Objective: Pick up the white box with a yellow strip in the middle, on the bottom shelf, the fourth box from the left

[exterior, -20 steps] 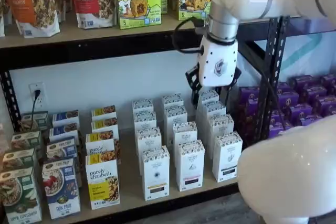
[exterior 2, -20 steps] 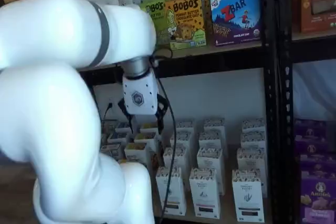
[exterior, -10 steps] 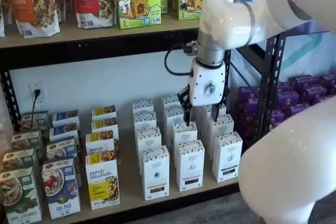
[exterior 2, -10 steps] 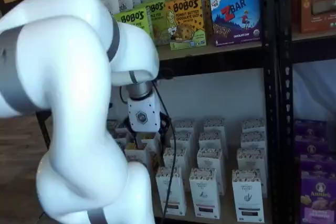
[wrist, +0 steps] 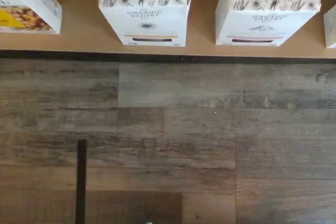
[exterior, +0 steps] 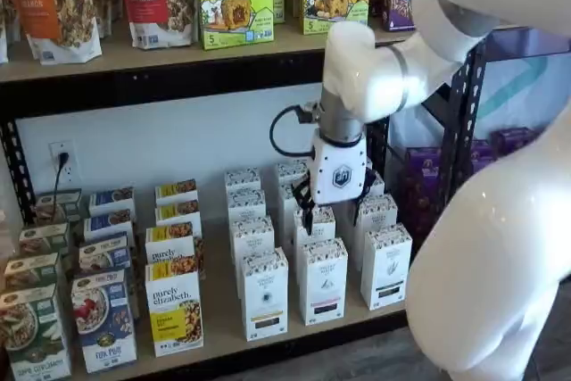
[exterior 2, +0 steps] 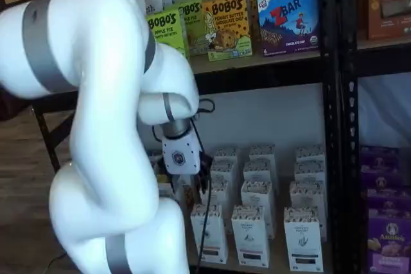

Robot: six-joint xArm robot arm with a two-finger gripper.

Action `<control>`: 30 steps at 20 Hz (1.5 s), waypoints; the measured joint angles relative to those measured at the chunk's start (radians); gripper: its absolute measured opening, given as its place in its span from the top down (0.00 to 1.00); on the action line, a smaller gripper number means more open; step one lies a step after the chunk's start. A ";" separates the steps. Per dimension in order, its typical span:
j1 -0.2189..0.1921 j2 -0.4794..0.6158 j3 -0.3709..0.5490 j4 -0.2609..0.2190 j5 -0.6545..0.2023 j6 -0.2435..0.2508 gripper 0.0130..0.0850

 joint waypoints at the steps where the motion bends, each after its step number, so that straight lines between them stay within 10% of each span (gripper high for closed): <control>1: 0.000 0.025 -0.006 -0.009 -0.016 0.008 0.00; 26: 0.038 0.566 -0.130 -0.060 -0.480 0.088 0.00; 30: 0.029 0.620 -0.165 -0.194 -0.501 0.212 0.00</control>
